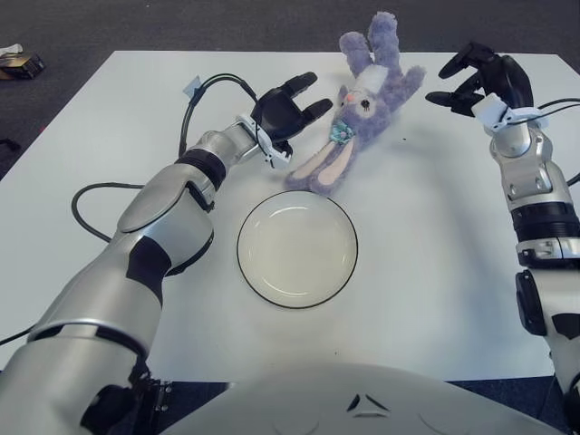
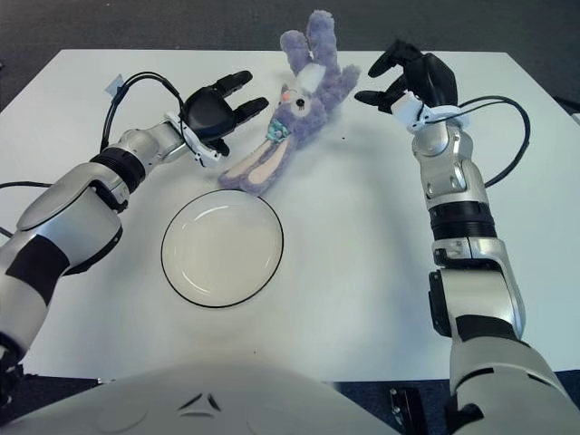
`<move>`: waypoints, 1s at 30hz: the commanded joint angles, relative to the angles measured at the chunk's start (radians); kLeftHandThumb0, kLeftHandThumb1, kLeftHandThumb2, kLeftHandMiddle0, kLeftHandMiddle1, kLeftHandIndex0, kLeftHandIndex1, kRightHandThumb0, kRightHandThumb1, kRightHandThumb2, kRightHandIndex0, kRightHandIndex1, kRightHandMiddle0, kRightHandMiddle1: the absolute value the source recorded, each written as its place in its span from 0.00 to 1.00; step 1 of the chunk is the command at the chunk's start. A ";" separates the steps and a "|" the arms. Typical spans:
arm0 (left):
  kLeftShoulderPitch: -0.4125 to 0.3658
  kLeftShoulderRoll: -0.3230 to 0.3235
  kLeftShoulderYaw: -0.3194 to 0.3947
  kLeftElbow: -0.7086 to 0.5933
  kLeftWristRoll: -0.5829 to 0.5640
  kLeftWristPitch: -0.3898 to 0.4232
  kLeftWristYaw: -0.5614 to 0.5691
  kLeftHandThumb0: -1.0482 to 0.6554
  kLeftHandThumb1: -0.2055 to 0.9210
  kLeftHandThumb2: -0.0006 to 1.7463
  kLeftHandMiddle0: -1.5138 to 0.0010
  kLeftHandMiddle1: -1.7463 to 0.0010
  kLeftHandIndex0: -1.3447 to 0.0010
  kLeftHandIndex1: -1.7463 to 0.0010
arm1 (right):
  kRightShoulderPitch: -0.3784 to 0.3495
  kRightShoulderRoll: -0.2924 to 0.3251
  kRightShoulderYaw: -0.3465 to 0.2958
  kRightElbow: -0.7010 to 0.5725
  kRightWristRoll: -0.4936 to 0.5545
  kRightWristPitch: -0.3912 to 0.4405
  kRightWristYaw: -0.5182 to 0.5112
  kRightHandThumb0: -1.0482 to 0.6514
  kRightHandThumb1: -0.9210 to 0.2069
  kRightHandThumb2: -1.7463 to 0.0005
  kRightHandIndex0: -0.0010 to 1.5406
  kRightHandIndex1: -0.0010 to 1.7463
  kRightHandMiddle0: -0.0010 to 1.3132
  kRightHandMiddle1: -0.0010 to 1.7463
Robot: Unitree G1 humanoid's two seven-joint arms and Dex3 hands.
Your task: Put the doll into the plate.
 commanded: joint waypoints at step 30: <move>0.012 0.004 0.027 -0.003 -0.032 -0.162 0.268 0.36 1.00 0.10 0.78 0.80 0.61 0.71 | -0.260 0.080 0.274 0.458 -0.144 -0.124 -0.012 0.51 0.12 1.00 0.30 0.00 0.40 0.01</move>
